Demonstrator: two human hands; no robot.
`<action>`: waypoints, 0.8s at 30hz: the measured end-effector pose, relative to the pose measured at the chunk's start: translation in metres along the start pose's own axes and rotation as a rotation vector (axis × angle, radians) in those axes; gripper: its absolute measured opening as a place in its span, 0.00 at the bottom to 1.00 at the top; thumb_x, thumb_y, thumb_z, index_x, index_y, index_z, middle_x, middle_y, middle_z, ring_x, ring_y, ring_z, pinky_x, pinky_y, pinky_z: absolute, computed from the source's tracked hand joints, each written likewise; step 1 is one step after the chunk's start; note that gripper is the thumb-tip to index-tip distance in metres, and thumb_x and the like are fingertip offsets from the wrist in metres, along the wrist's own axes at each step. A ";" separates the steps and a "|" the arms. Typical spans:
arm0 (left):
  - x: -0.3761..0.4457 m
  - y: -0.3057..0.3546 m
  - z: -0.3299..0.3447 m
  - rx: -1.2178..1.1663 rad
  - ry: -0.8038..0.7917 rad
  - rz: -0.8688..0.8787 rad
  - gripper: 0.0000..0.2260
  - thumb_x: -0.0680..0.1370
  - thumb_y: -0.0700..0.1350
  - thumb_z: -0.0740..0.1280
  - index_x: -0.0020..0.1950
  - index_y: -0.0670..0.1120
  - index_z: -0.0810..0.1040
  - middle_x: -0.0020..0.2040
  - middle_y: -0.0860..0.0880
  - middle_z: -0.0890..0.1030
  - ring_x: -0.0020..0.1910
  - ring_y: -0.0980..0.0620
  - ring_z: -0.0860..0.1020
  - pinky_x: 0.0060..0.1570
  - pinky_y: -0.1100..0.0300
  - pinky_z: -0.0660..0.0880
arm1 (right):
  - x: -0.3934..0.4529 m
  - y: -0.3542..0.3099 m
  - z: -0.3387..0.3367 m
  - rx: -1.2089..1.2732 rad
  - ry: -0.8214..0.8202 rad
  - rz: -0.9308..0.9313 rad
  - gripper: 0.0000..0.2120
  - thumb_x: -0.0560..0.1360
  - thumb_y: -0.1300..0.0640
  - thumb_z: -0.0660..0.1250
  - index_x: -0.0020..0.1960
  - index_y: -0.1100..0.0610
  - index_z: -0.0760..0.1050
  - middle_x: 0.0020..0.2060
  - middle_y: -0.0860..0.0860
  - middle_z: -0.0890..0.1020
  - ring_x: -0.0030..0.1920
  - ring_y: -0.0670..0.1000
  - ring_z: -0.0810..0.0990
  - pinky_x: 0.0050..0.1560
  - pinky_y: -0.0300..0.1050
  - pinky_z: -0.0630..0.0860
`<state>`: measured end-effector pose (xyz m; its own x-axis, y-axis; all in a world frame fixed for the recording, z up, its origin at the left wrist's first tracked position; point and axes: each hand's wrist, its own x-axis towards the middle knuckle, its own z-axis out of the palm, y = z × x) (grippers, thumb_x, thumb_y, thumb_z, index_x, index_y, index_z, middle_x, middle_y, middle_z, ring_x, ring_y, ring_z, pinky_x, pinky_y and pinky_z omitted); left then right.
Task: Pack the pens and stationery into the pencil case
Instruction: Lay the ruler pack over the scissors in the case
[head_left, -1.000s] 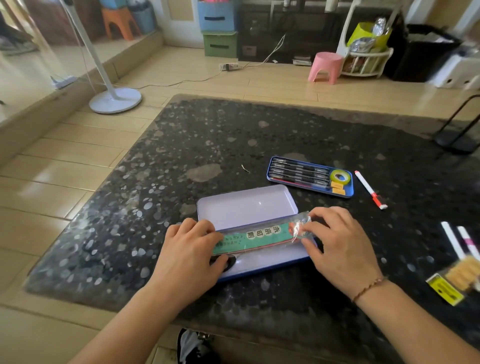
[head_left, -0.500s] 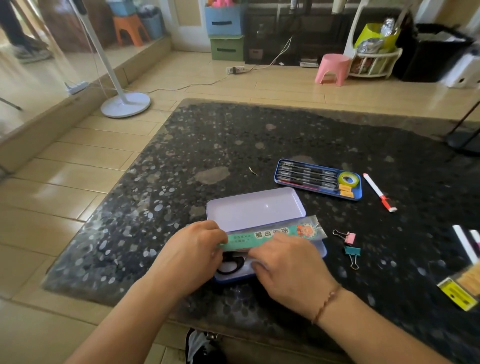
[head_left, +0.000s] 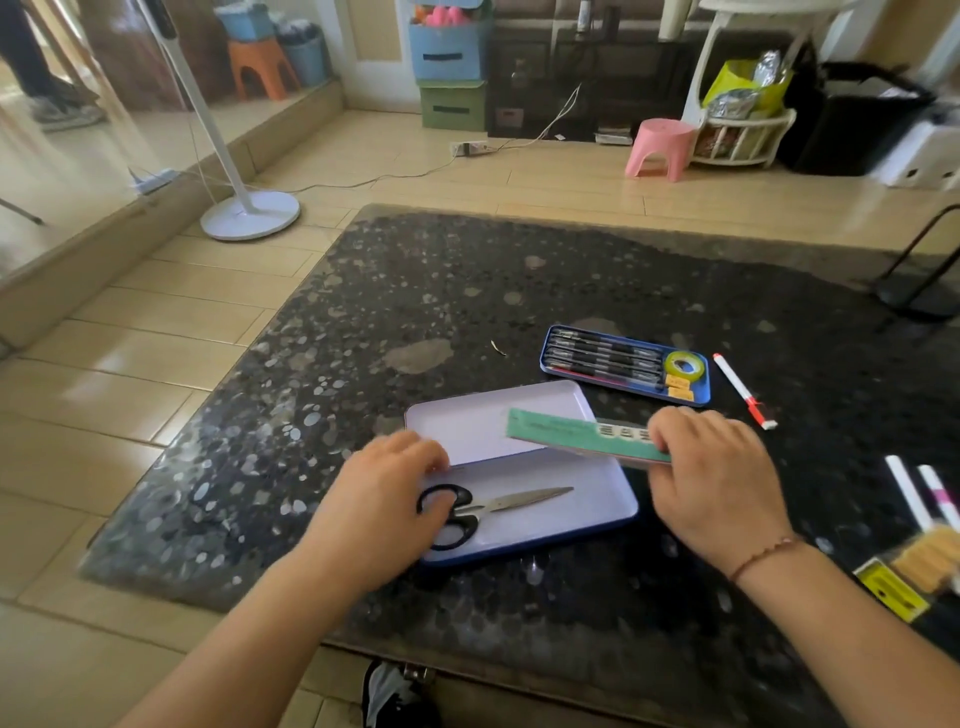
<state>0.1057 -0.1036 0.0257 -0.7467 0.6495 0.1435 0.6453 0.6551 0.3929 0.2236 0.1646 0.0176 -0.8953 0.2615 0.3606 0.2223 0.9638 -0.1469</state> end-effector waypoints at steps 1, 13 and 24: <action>0.001 0.002 0.007 0.085 -0.088 0.034 0.09 0.73 0.49 0.68 0.53 0.54 0.77 0.50 0.57 0.77 0.51 0.53 0.74 0.52 0.57 0.71 | -0.004 0.009 -0.002 -0.003 -0.023 0.044 0.12 0.65 0.60 0.65 0.38 0.50 0.62 0.33 0.46 0.70 0.33 0.52 0.67 0.37 0.45 0.61; 0.019 0.021 0.016 0.244 -0.210 0.032 0.13 0.72 0.54 0.67 0.53 0.55 0.69 0.46 0.56 0.81 0.47 0.53 0.77 0.55 0.56 0.65 | -0.021 0.037 -0.012 0.275 -0.151 0.166 0.19 0.63 0.54 0.76 0.44 0.44 0.67 0.41 0.41 0.74 0.44 0.46 0.73 0.44 0.47 0.74; 0.009 -0.021 -0.031 -0.156 0.007 -0.195 0.13 0.73 0.46 0.73 0.52 0.56 0.72 0.44 0.58 0.78 0.32 0.57 0.74 0.34 0.64 0.70 | 0.005 0.004 -0.004 0.117 -0.271 -0.195 0.17 0.61 0.41 0.75 0.45 0.43 0.72 0.44 0.40 0.77 0.47 0.47 0.73 0.47 0.46 0.70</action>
<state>0.0807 -0.1237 0.0471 -0.8563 0.5133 0.0574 0.4564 0.7001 0.5492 0.2214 0.1701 0.0225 -0.9900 0.0351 0.1369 0.0056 0.9777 -0.2099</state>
